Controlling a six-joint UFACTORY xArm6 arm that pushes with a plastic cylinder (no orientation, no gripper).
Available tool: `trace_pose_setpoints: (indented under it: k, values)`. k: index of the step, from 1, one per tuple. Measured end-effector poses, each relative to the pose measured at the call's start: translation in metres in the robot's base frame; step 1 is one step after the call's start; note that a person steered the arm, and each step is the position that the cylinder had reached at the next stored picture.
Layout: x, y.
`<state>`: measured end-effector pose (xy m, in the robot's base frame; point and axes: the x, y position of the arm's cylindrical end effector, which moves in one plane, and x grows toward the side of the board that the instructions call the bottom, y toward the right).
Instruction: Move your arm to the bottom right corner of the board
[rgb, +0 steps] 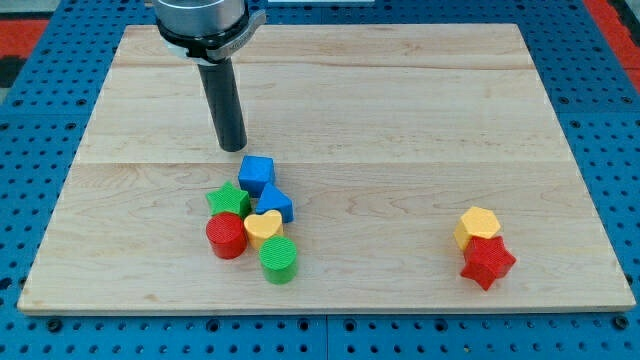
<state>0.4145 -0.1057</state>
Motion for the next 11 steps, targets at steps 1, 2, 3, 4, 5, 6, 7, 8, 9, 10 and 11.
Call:
trace_pose_setpoints:
  k: [1, 2, 3, 4, 5, 6, 7, 8, 9, 10, 11]
  values:
    - [-0.013, -0.001]
    - [-0.045, 0.062]
    - [-0.051, 0.181]
    - [-0.047, 0.263]
    - [-0.003, 0.317]
    - [0.059, 0.338]
    - [0.079, 0.383]
    - [0.09, 0.411]
    - [0.141, 0.397]
    - [0.171, 0.358]
    - [0.203, 0.309]
